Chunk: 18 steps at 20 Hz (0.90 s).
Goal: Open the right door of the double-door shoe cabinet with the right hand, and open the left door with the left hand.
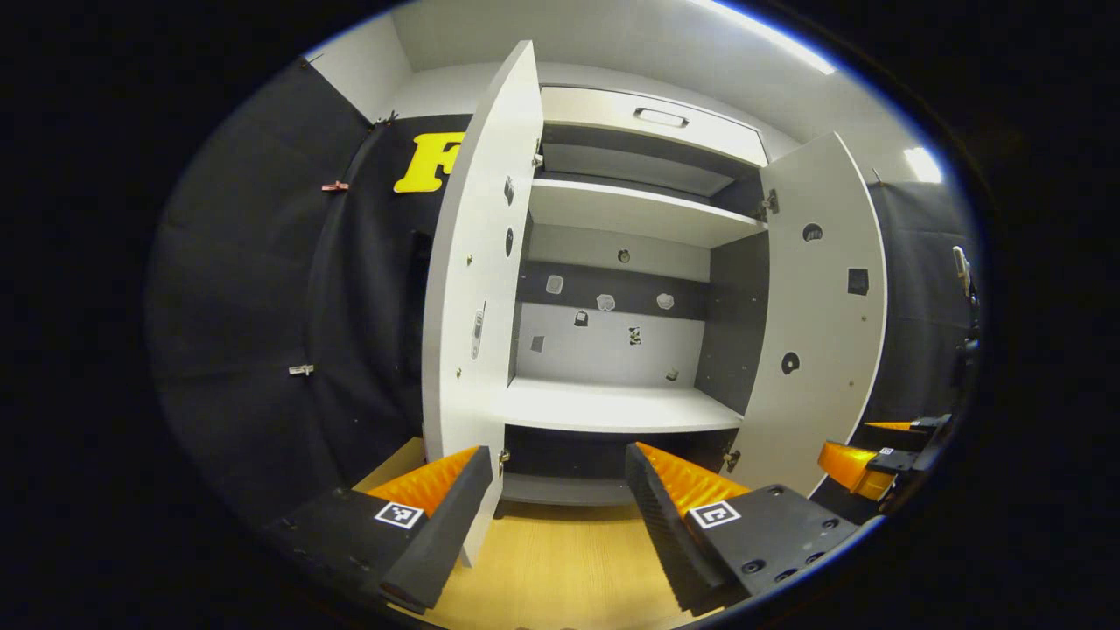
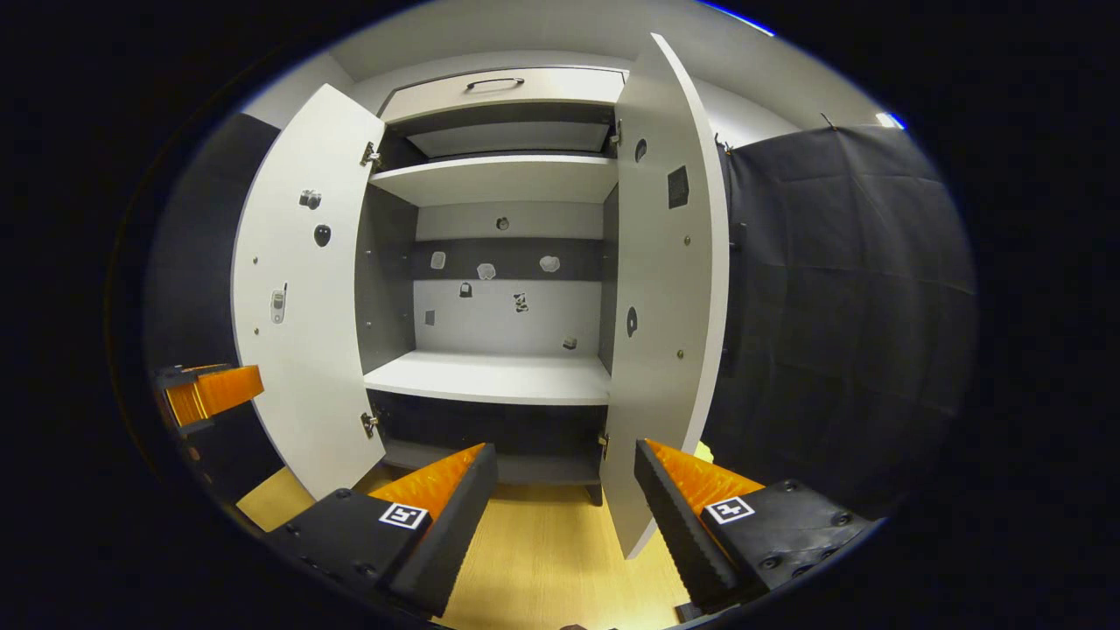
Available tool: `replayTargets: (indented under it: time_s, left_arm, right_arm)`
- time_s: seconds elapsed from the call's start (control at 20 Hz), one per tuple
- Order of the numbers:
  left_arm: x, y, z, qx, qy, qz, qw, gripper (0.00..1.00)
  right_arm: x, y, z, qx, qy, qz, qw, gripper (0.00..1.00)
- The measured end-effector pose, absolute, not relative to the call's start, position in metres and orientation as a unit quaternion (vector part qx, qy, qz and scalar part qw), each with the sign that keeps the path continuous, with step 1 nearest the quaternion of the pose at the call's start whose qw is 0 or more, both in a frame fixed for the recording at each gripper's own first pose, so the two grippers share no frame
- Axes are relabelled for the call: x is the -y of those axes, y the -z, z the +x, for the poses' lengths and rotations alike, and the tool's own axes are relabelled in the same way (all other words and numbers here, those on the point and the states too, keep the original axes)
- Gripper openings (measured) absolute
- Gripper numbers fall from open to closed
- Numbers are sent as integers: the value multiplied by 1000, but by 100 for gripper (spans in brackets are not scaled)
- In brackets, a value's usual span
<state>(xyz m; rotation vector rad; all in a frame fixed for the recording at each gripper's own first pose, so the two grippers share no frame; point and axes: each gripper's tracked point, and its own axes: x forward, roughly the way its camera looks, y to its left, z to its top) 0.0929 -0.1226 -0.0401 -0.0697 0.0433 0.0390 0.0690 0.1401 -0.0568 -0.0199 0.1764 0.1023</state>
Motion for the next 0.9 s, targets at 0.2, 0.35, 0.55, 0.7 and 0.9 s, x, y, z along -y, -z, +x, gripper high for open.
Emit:
replayTargets:
  time_s: [0.2,0.35,0.55,0.7,0.9]
  left_arm:
    - [143,25,94,11,-45,-26,999,95]
    - [153,20,91,12,-50,-25,998,95]
    - [155,16,81,10,-46,-10,999,95]
    - [154,16,75,5,-27,-8,1000,95]
    - [145,15,67,13,-11,-6,1000,95]
  right_arm:
    - [-136,80,72,-116,-89,0,989,99]
    - [-136,92,72,-128,-107,-4,986,99]
    - [-141,81,67,-118,-107,3,987,99]
    - [-147,67,58,-104,-90,14,990,99]
    - [-150,55,40,-83,-72,-4,994,99]
